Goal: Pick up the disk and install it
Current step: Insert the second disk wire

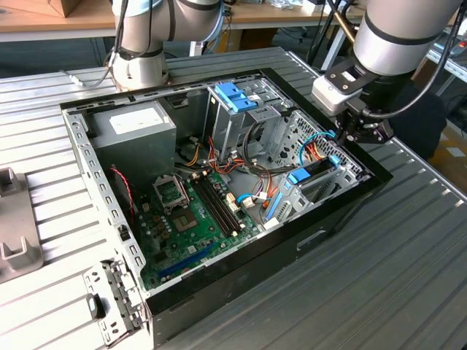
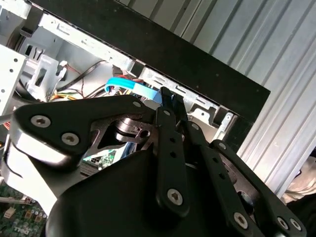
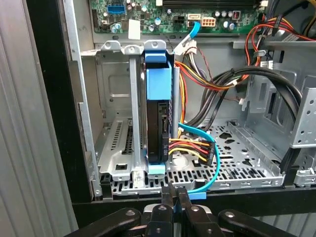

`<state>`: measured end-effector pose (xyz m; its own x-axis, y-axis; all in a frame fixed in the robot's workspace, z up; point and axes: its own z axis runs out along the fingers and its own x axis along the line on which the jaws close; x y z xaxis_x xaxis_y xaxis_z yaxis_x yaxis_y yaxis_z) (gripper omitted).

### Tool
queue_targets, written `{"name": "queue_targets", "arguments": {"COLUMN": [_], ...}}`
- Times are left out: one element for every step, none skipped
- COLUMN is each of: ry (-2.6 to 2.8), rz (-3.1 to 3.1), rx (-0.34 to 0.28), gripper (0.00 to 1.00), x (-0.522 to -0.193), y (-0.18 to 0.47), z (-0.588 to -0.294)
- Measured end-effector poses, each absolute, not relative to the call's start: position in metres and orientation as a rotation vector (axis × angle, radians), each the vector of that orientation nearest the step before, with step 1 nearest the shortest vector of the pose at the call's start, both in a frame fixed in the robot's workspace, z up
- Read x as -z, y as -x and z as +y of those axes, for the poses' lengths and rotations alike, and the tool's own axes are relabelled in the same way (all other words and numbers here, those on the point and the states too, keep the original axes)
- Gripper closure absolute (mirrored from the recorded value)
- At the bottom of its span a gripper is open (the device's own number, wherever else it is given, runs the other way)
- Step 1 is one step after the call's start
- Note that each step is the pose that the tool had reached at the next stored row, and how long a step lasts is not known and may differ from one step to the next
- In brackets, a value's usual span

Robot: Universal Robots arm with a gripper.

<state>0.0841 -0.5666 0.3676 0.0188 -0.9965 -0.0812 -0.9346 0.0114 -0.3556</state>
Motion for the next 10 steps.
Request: {"name": "queue_targets", "arguments": {"ry": [1.992,1.992,1.991,1.991,1.991,1.991,1.99,1.99,1.99,1.99], "rz": [1.984,1.984,1.984,1.983,1.983,1.983,1.983,1.983,1.983,1.983], "rx": [0.282,0.282,0.282,0.282,0.282,0.282,0.282,0.282,0.282,0.282], "gripper": [0.84,0.84,0.84,0.84,0.84,0.84,0.84,0.84,0.84,0.84], "x": [-0.367,-0.367,-0.366,-0.366,-0.365,-0.365,-0.364,-0.363,-0.363,-0.362], "y": [-0.082,-0.079,-0.075,-0.072,-0.068,-0.064,-0.061,-0.058,-0.056,-0.052], "z": [-0.567,-0.567,-0.567,-0.567,-0.567,-0.567,-0.567,-0.567,-0.567,-0.567]}}
